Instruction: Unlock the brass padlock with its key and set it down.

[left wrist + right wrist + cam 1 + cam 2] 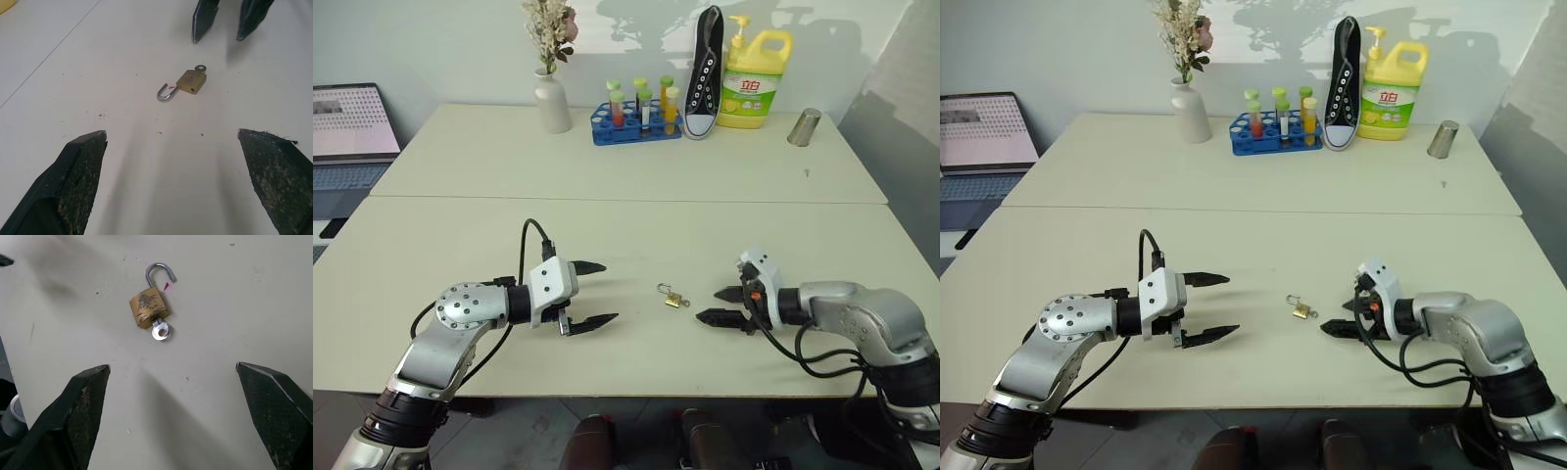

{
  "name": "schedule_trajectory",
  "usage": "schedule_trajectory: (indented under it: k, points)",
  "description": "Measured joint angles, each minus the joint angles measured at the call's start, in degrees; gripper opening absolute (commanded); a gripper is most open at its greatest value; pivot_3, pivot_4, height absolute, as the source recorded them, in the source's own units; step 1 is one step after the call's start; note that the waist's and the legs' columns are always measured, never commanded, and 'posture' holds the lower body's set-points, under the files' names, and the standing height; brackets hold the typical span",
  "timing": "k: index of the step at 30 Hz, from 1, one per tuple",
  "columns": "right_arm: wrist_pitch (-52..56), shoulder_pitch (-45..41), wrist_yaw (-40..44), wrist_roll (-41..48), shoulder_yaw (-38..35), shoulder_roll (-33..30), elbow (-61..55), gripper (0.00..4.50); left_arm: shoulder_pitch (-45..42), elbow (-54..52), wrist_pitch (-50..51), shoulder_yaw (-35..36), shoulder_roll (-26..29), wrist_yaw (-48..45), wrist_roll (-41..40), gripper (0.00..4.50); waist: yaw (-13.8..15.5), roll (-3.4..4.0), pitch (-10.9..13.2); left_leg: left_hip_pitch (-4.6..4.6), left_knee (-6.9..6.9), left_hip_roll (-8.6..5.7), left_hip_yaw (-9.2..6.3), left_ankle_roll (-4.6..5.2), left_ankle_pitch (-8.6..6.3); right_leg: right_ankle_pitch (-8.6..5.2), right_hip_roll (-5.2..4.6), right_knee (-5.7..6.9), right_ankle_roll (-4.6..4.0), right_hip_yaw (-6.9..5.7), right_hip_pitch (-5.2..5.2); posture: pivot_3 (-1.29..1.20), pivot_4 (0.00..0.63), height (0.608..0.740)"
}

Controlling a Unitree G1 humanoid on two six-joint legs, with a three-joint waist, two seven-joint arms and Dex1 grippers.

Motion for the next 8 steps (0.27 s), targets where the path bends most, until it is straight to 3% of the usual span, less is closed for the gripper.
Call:
schedule_trajectory:
  k: [4, 8]
  points:
    - [-8.9, 7.4, 2.8, -1.1, -5.0, -4.1, -9.8, 4.40, -0.5, -1.0, 1.9, 0.1, 1.4, -3.0, -1.4, 4.50, 0.0, 0.01, 0.0, 0.02, -0.05, 0.06, -0.04, -0.01, 0.00, -0.02, 0.13, 0.00, -0.02, -0.03, 0.00, 0.00, 0.150, 0.740]
    - [-11.8, 11.4, 2.7, -0.9, -9.2, -4.2, -14.1, 4.40, -0.7, -0.9, 2.4, 0.2, 1.5, -5.2, -2.0, 4.50, 0.0, 0.01, 0.0, 0.05, 0.00, 0.03, 0.05, -0.01, 0.00, -0.01, 0.14, 0.01, -0.02, 0.03, 0.02, 0.00, 0.150, 0.740]
